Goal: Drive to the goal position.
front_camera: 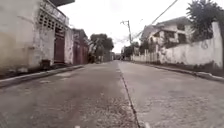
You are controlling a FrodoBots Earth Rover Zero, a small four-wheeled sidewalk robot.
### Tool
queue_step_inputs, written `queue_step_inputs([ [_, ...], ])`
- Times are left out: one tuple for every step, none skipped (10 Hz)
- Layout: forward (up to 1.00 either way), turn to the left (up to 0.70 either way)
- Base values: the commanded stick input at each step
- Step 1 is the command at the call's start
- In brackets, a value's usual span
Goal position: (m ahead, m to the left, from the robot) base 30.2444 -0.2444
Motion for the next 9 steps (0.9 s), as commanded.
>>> queue_step_inputs([
  [0.70,0.00],
  [0.70,0.00],
  [0.70,0.00],
  [0.70,0.00],
  [0.70,0.00],
  [0.70,0.00],
  [0.70,0.00],
  [0.70,0.00],
  [0.70,0.00],
])
